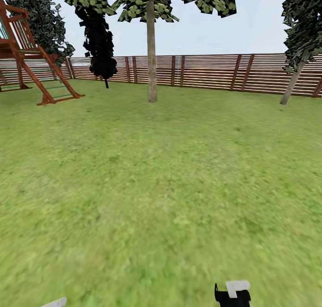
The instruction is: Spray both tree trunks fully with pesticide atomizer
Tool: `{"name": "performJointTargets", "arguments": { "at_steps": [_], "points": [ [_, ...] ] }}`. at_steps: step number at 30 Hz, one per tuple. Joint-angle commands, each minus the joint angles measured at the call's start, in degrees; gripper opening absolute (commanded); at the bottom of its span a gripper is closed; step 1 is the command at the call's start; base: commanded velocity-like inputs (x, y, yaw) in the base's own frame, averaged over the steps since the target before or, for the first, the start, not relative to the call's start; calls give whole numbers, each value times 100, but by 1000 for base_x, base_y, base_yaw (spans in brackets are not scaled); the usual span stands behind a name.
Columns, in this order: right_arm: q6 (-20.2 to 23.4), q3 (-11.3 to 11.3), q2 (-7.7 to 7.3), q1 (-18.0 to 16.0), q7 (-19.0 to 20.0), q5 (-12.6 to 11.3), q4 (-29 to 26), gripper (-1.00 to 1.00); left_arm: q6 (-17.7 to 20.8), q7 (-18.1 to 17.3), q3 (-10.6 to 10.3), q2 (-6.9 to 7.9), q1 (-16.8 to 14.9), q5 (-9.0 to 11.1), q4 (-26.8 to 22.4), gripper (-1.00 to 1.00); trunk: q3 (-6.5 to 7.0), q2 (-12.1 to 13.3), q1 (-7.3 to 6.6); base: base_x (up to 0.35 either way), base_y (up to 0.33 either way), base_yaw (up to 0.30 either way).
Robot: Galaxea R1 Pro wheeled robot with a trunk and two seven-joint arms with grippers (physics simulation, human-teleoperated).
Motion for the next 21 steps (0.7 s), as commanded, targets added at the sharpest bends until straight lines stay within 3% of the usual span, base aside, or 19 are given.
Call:
{"name": "performJointTargets", "arguments": {
  "at_steps": [1, 21],
  "points": [
    [0, 0, 0, 0, 0, 0, 0, 100, 0, -1, 1, 0, 0, -2, 0, -100, 0, 0, 0, 340, 0, 0],
    [0, 0, 0, 0, 0, 0, 2, 100, 0, -1, 1, 0, 0, -2, 0, -100, 0, 0, 0, 340, 0, 0]
  ]
}}
